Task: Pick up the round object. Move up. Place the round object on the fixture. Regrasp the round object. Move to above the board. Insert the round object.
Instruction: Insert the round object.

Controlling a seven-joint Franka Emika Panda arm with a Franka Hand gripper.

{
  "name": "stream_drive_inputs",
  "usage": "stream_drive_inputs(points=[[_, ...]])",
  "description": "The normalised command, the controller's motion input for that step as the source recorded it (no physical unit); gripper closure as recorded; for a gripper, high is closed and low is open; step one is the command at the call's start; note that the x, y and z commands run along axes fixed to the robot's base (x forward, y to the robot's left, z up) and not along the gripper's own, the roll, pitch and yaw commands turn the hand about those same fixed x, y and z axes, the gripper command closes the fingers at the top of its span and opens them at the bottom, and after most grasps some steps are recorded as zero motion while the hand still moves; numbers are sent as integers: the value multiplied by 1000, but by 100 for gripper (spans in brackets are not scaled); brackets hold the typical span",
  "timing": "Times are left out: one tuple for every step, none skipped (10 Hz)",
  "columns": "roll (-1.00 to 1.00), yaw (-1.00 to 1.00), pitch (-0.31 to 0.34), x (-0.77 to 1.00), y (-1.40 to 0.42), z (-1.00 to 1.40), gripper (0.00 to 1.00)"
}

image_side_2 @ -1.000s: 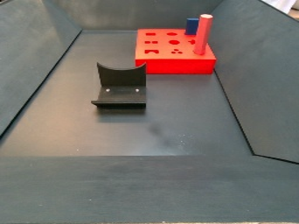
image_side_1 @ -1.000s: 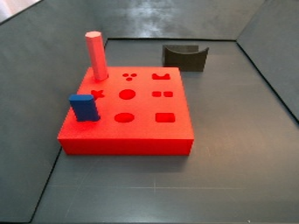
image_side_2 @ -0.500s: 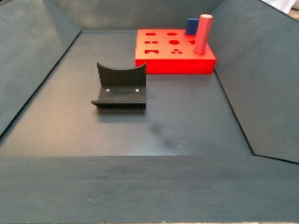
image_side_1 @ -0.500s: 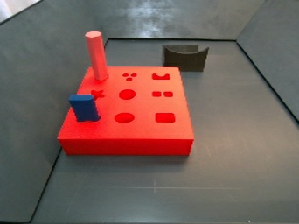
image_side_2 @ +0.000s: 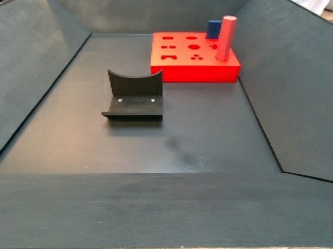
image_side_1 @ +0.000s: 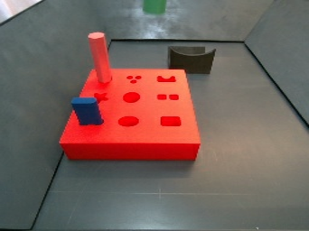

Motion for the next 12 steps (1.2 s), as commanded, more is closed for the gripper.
stream_drive_inputs(points=[[-349, -86, -40, -203, 577, -517, 100], [-316, -63, -103, -323, 434, -574, 100], [-136, 0, -100, -66, 151, -660, 100], [-37, -49, -96, -140, 0, -677, 100], [-1, -69, -187, -117, -54, -669, 100], [0, -20, -256, -106, -74, -603, 100], [24, 0, -190, -23, -109, -523, 100], [0, -17, -166, -71, -63, -520, 100], [3, -23, -180, -71, -100, -594, 100], [0, -26, -274, -166, -74, -554, 100], [0, -9, -246, -171, -17, -597, 100], [13, 0, -216, -246, -51, -600, 100]])
